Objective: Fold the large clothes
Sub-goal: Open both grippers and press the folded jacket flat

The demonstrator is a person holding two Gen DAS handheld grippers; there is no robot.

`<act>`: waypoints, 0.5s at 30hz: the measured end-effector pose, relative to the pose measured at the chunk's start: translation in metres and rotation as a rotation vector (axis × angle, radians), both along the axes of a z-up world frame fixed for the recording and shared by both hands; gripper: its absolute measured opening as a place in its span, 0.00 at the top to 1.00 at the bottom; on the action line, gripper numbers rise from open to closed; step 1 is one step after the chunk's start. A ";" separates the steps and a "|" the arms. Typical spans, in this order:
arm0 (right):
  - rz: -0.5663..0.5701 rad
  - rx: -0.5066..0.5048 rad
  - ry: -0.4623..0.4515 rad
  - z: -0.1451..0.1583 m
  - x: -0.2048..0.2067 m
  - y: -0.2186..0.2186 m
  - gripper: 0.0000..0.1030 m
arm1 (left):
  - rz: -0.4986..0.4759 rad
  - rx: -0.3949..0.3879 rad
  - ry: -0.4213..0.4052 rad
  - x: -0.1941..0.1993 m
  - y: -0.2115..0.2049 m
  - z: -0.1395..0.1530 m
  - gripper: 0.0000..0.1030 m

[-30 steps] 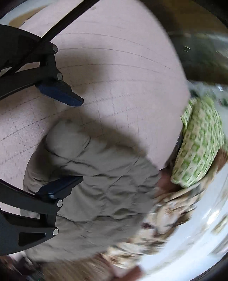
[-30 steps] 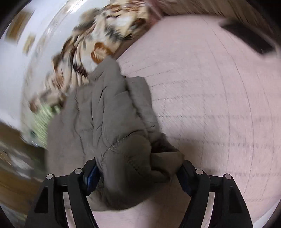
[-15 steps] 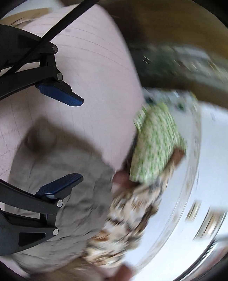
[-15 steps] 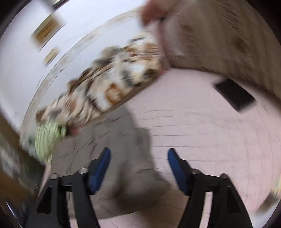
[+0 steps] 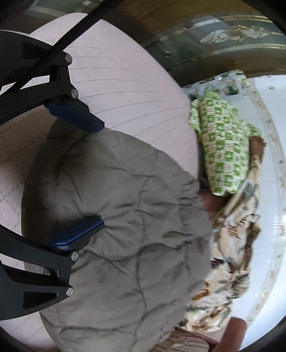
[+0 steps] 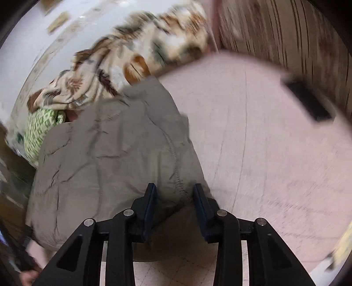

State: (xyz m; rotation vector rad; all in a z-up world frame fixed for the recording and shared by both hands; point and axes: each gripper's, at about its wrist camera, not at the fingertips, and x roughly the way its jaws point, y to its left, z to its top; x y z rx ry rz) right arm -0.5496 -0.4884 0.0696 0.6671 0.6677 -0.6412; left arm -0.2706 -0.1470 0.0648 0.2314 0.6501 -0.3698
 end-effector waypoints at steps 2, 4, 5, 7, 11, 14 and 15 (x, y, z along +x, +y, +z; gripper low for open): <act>0.056 -0.207 0.003 0.025 0.006 0.028 0.40 | -0.018 -0.041 -0.061 -0.013 0.000 0.011 0.22; 0.114 -0.366 0.005 0.038 0.017 0.055 0.21 | -0.039 -0.062 -0.127 -0.028 0.000 0.021 0.22; 0.153 -0.408 -0.005 0.041 0.021 0.068 0.20 | -0.059 -0.079 -0.154 -0.034 -0.003 0.025 0.22; 0.203 -0.430 -0.011 0.041 0.034 0.084 0.20 | -0.092 -0.107 -0.178 -0.043 -0.011 0.030 0.22; 0.252 -0.415 0.013 0.034 0.060 0.104 0.20 | -0.150 -0.104 -0.139 -0.055 -0.031 0.022 0.22; 0.254 -0.389 0.045 0.024 0.077 0.115 0.18 | -0.182 -0.072 -0.093 -0.057 -0.043 0.010 0.22; 0.264 -0.370 0.063 0.018 0.084 0.117 0.16 | -0.180 -0.055 -0.091 -0.057 -0.047 0.006 0.22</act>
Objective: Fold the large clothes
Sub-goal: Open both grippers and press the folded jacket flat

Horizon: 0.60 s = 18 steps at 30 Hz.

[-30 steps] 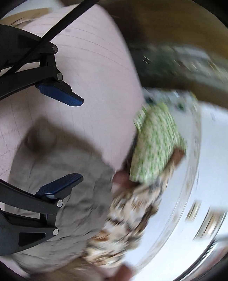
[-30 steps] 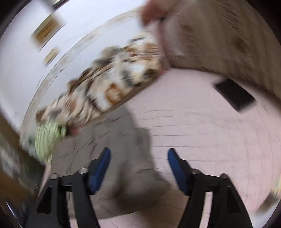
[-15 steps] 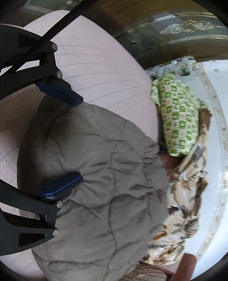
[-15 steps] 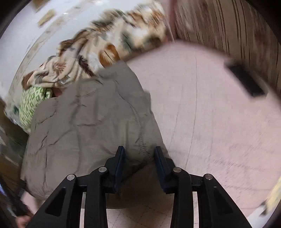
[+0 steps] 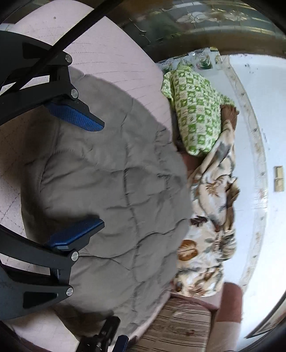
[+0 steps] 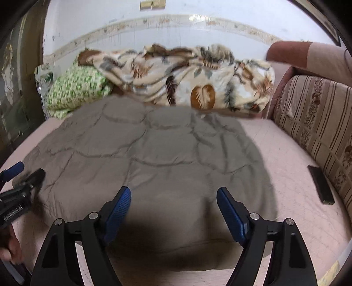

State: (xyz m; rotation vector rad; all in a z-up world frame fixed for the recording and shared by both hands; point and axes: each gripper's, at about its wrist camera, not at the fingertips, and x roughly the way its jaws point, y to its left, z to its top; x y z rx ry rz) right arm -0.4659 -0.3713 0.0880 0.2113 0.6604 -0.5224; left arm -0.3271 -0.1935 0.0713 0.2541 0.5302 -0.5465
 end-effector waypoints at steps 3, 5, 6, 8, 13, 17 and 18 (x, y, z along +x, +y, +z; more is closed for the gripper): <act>-0.001 0.035 0.070 -0.014 0.017 0.003 0.13 | -0.005 0.018 0.030 0.005 -0.006 -0.008 0.20; -0.018 0.056 0.075 -0.017 0.019 0.000 0.11 | 0.005 0.021 0.061 0.010 -0.007 -0.013 0.17; -0.019 0.075 0.072 -0.019 0.017 -0.002 0.10 | 0.004 0.018 0.075 0.012 -0.007 -0.015 0.17; -0.023 0.134 0.051 -0.021 0.015 -0.010 0.09 | 0.008 0.012 0.085 0.013 -0.007 -0.016 0.16; -0.062 0.133 0.031 -0.024 0.012 -0.008 0.04 | 0.009 0.026 0.075 0.011 -0.008 -0.018 0.15; -0.038 0.181 0.033 -0.027 0.011 -0.012 0.01 | 0.008 0.030 0.074 0.011 -0.009 -0.019 0.14; -0.032 0.194 0.034 -0.028 0.011 -0.014 0.01 | 0.009 0.032 0.073 0.011 -0.009 -0.019 0.13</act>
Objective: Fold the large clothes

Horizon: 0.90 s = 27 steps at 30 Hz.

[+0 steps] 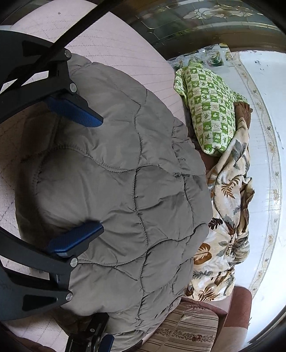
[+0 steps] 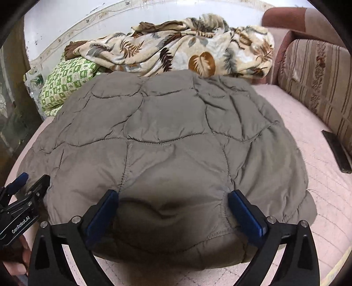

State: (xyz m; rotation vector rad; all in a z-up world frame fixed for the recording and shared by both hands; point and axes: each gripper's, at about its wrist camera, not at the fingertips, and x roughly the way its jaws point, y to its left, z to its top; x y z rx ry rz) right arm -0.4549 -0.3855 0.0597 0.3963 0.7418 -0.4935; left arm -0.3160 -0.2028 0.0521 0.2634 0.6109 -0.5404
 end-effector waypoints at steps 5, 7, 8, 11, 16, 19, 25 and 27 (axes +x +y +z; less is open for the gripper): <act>0.013 0.001 0.027 -0.004 0.004 0.000 0.01 | 0.011 0.010 -0.008 0.001 0.000 -0.001 0.10; 0.011 -0.005 0.032 -0.005 0.004 0.001 0.01 | 0.017 0.011 -0.008 0.001 -0.001 -0.002 0.09; 0.009 -0.006 0.033 -0.004 0.004 0.001 0.01 | 0.022 0.008 -0.006 0.001 -0.001 -0.002 0.09; 0.003 -0.011 0.017 0.002 0.002 0.003 0.01 | 0.043 -0.005 -0.011 -0.001 0.001 0.003 0.09; -0.020 -0.054 -0.106 0.025 -0.030 0.022 0.01 | 0.030 -0.082 -0.009 -0.027 0.021 0.019 0.09; -0.016 -0.123 -0.149 0.038 -0.058 0.047 0.01 | -0.001 -0.110 -0.013 -0.056 0.042 0.028 0.09; 0.005 -0.149 -0.178 0.061 -0.121 0.114 0.01 | -0.073 -0.154 -0.041 -0.129 0.099 0.060 0.09; 0.057 -0.125 -0.204 0.075 -0.138 0.135 0.01 | -0.088 -0.167 -0.055 -0.151 0.117 0.074 0.08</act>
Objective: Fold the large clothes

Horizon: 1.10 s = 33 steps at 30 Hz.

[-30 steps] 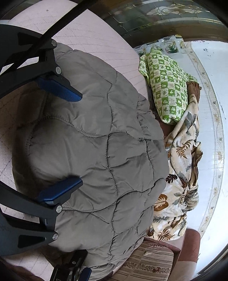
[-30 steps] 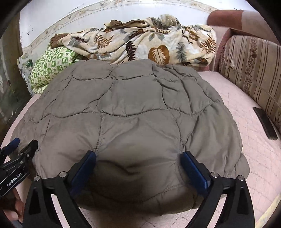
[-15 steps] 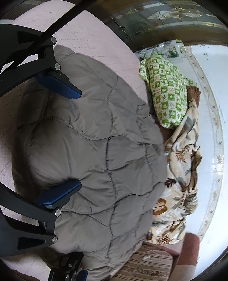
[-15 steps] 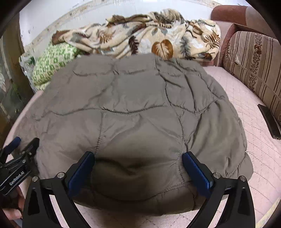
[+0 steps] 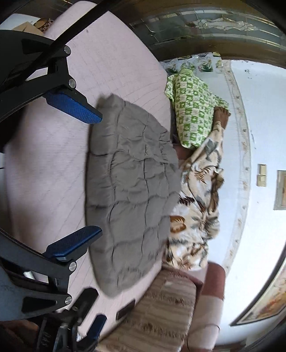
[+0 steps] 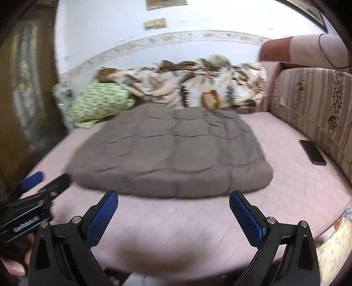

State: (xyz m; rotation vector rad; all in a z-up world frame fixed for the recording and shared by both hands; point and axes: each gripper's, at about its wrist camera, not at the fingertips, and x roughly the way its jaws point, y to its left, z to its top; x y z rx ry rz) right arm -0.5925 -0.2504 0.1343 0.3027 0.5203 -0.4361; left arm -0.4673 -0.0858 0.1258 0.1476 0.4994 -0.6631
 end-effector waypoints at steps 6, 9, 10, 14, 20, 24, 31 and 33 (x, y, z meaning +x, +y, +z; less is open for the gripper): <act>0.011 -0.026 -0.064 0.063 -0.029 0.026 0.01 | 0.013 0.004 -0.064 -0.041 0.037 0.048 0.05; -0.014 0.025 -0.119 0.082 -0.042 0.026 0.01 | 0.030 -0.074 -0.046 -0.048 0.055 0.064 0.03; -0.013 0.031 -0.123 0.083 -0.043 0.027 0.01 | 0.025 -0.126 -0.037 -0.052 0.063 0.067 0.03; -0.028 0.009 -0.069 0.069 -0.037 0.034 0.01 | 0.091 -0.140 -0.055 -0.056 0.070 0.068 0.03; -0.040 -0.041 -0.069 0.067 -0.038 0.041 0.01 | 0.151 -0.038 -0.011 -0.038 0.064 0.058 0.03; -0.024 -0.123 -0.099 0.071 -0.039 0.055 0.01 | 0.204 0.047 0.047 -0.018 0.059 0.042 0.03; 0.032 -0.133 -0.056 0.059 -0.025 0.062 0.01 | 0.195 0.139 0.103 -0.006 0.051 0.019 0.03; 0.037 -0.132 -0.056 0.058 -0.024 0.062 0.01 | 0.192 0.149 0.090 -0.007 0.049 0.017 0.03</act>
